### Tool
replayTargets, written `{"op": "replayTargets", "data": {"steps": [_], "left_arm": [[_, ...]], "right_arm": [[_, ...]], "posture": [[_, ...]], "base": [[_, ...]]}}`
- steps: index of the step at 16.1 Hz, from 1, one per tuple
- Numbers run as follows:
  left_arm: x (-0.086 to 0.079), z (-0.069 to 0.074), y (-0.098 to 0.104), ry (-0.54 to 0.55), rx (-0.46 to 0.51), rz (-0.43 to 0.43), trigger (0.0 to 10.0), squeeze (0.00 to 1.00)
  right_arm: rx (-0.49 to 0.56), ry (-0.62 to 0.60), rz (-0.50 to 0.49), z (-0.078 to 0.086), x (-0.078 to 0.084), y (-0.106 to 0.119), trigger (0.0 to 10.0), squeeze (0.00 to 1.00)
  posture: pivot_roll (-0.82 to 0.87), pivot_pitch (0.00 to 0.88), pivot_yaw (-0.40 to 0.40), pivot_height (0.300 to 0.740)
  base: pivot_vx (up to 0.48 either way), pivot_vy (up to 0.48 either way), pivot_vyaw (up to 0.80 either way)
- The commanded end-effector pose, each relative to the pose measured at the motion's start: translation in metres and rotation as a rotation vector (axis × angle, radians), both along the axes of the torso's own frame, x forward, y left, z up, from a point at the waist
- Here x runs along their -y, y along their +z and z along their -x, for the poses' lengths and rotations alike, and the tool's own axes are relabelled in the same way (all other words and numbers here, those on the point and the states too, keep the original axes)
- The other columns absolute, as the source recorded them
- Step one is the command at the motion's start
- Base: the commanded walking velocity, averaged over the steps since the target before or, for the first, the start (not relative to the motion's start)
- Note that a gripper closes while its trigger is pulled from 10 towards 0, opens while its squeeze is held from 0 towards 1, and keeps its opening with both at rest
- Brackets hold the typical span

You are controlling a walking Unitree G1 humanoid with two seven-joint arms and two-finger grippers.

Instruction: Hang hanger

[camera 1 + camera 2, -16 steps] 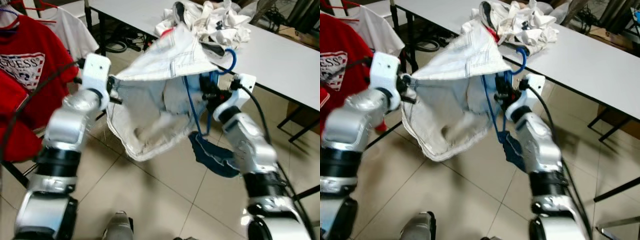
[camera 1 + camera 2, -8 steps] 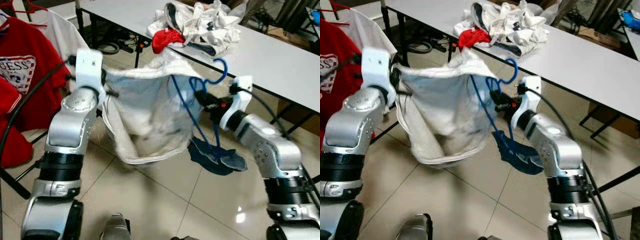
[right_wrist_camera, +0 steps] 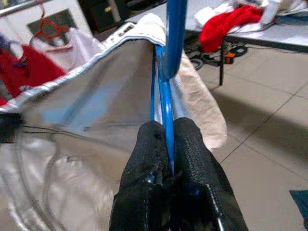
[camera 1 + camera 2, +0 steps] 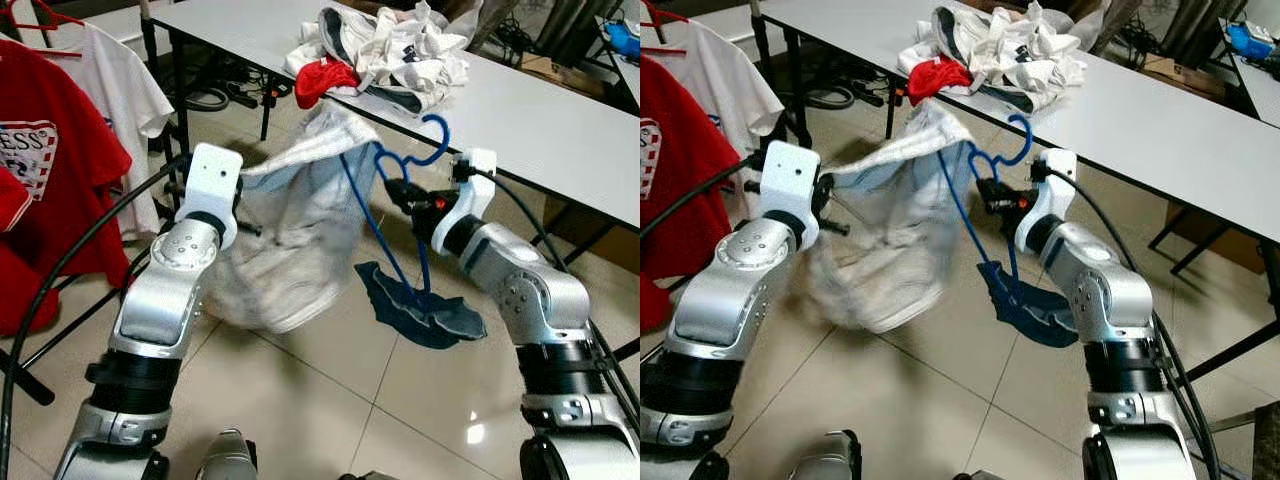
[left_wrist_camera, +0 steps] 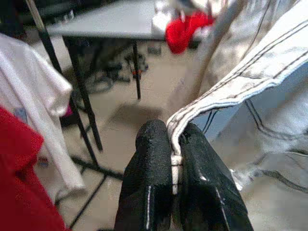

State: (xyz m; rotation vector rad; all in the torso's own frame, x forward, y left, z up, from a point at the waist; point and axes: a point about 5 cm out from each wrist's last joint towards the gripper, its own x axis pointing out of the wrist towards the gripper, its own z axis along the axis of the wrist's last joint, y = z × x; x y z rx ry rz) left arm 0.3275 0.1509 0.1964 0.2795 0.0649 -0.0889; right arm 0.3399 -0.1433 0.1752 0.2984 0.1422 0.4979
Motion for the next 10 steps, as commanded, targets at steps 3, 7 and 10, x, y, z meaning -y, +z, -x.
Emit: {"op": "replayTargets", "data": {"steps": [3, 7, 10], "left_arm": [[0.009, 0.008, 0.005, -0.051, 0.058, -0.06, 10.0, 0.0], [0.02, 0.018, -0.02, -0.182, -0.026, 0.007, 10.0, 0.0], [0.015, 0.017, -0.037, -0.157, -0.062, -0.011, 10.0, 1.0]], "right_arm": [[0.074, -0.086, -0.036, -0.009, 0.013, 0.011, 10.0, 0.0], [0.193, 0.024, 0.016, -0.014, 0.008, 0.03, 10.0, 0.0], [0.264, 0.085, 0.014, -0.011, 0.009, 0.044, 10.0, 0.0]], "posture": [[0.16, 0.028, -0.169, 0.74], [0.16, 0.03, -0.169, 0.74], [0.15, 0.024, -0.173, 0.74]], "base": [[0.0, 0.0, 0.0], [0.0, 0.0, 0.0], [0.0, 0.0, 0.0]]}}
